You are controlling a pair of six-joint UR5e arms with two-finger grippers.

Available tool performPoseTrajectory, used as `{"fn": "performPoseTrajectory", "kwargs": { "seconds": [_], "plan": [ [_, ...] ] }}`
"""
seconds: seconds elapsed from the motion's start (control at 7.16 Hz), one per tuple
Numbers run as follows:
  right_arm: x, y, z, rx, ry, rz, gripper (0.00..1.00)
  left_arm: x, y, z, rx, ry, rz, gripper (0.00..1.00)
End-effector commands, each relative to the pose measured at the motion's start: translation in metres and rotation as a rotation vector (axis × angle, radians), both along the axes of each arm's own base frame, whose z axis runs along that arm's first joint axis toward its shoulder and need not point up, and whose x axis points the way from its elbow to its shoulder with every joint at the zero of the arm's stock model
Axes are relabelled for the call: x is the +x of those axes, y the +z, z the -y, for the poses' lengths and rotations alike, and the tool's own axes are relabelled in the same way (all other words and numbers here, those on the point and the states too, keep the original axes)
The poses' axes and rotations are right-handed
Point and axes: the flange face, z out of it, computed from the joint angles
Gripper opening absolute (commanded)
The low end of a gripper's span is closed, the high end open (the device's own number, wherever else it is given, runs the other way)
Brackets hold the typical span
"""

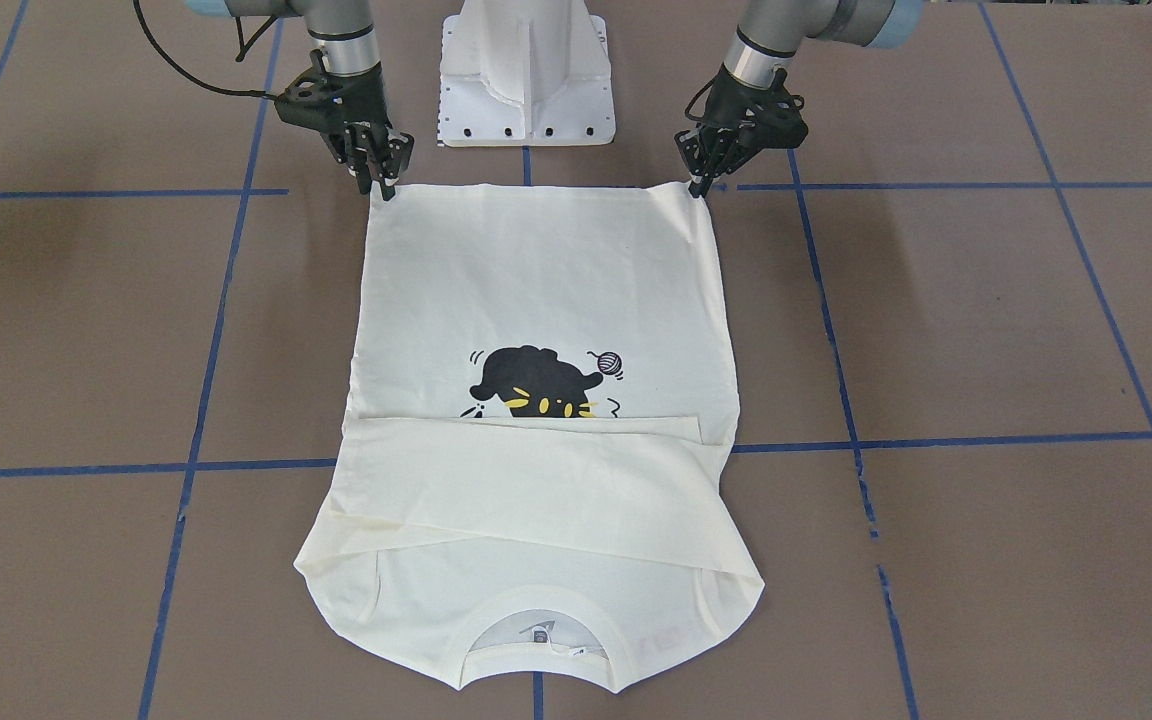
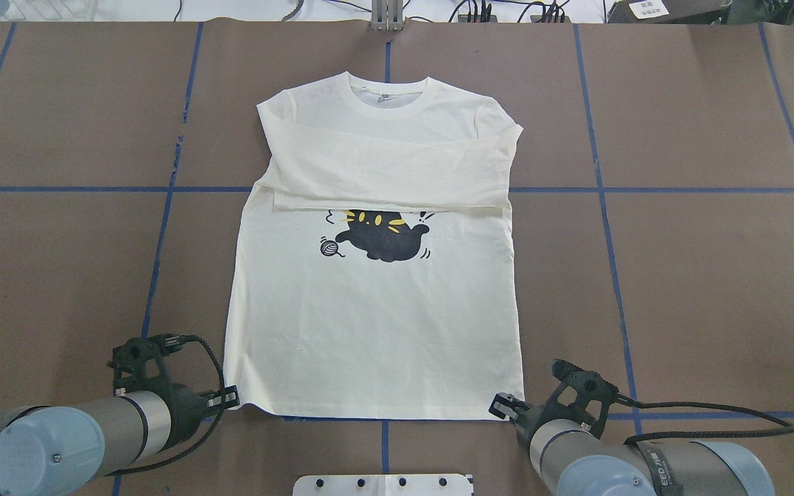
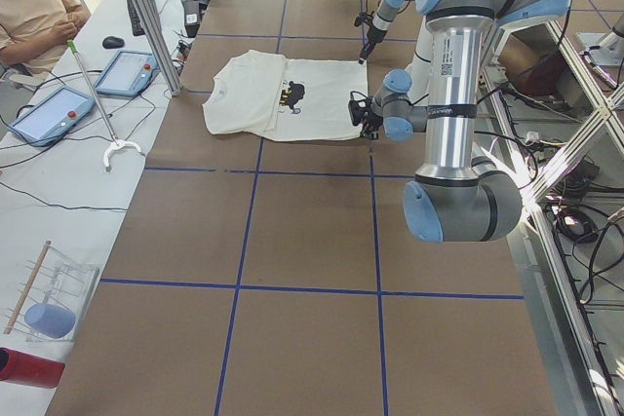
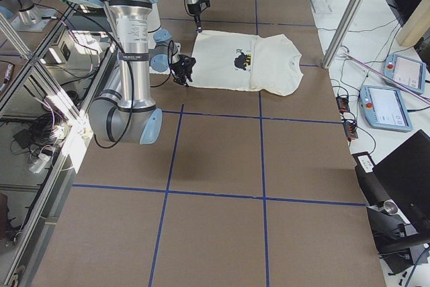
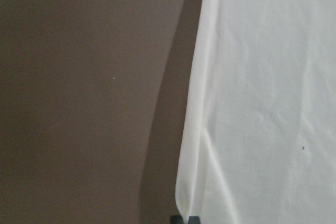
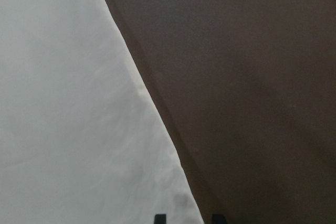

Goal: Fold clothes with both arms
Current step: 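Lower both grippers onto the hem corners to grasp them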

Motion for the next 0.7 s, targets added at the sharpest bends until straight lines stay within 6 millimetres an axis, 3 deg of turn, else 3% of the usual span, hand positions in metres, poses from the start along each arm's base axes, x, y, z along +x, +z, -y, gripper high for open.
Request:
{"fn": "performPoseTrajectory", "kwargs": {
  "seconds": [0.0,0.14,0.28,0.42,0.56],
  "plan": [
    [0.0,-0.001,-0.001,0.005,0.002,0.001,0.0,0.0,-0.002,0.0,0.0,0.0,-0.004,0.0],
    [0.002,0.003,0.001,0.006,0.004,-0.006,0.0,0.0,-0.002,0.0,0.0,0.0,-0.004,0.0],
    [0.015,-0.015,0.006,0.01,0.002,0.031,0.0,-0.006,-0.015,0.0,0.005,0.004,-0.02,0.0],
    [0.059,-0.056,0.006,0.02,-0.018,0.066,0.0,-0.032,-0.055,-0.008,0.002,0.074,-0.025,0.0],
    [0.104,-0.091,-0.001,0.002,-0.066,0.038,0.0,-0.071,-0.103,-0.016,-0.009,0.102,-0.045,0.0]
  ]
}}
